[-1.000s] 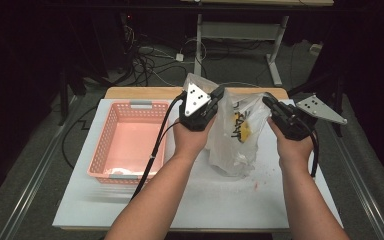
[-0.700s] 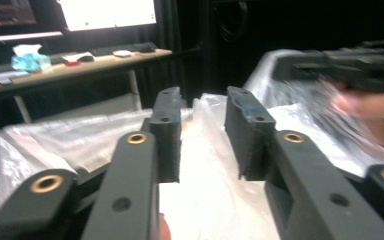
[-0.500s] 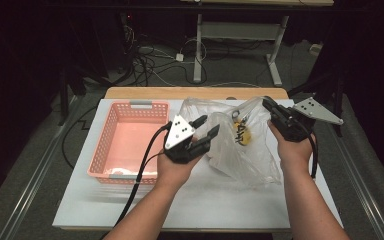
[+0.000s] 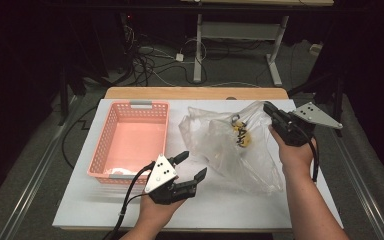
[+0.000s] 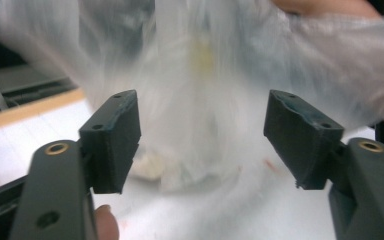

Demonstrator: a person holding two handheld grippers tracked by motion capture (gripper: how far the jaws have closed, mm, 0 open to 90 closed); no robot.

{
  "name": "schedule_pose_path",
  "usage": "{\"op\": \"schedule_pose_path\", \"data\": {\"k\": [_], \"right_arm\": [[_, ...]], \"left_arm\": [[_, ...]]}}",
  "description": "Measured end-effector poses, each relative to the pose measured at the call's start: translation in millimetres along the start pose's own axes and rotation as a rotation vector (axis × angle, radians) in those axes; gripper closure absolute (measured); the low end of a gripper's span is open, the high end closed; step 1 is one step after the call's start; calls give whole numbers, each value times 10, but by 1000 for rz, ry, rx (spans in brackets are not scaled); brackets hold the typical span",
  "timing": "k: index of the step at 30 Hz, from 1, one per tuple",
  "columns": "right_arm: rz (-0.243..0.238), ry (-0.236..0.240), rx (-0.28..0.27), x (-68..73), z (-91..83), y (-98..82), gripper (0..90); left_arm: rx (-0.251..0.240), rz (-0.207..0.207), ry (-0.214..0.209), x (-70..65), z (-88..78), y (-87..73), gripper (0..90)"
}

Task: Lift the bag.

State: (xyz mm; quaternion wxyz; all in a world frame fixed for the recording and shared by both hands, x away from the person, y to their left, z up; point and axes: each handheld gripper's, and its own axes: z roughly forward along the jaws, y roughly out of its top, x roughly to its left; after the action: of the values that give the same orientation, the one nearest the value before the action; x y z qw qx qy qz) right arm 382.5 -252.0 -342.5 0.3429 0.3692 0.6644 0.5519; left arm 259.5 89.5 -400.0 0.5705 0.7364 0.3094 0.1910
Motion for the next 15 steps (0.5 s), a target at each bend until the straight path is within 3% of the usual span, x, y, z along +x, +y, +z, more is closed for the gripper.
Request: {"op": "schedule_pose_path", "data": {"k": [4,11,15], "right_arm": [[-1,2,5,-16,-27,-34,900],[-7,28,1,8,-95,-75,866],[-2,54,-7,38,-184,-75,792]], "left_arm": [[35,-20,-2,36,-11,-168,214],[180,-54,-29,91,257,-342,30],[195,-45,-33,70,338,-389,0]]}}
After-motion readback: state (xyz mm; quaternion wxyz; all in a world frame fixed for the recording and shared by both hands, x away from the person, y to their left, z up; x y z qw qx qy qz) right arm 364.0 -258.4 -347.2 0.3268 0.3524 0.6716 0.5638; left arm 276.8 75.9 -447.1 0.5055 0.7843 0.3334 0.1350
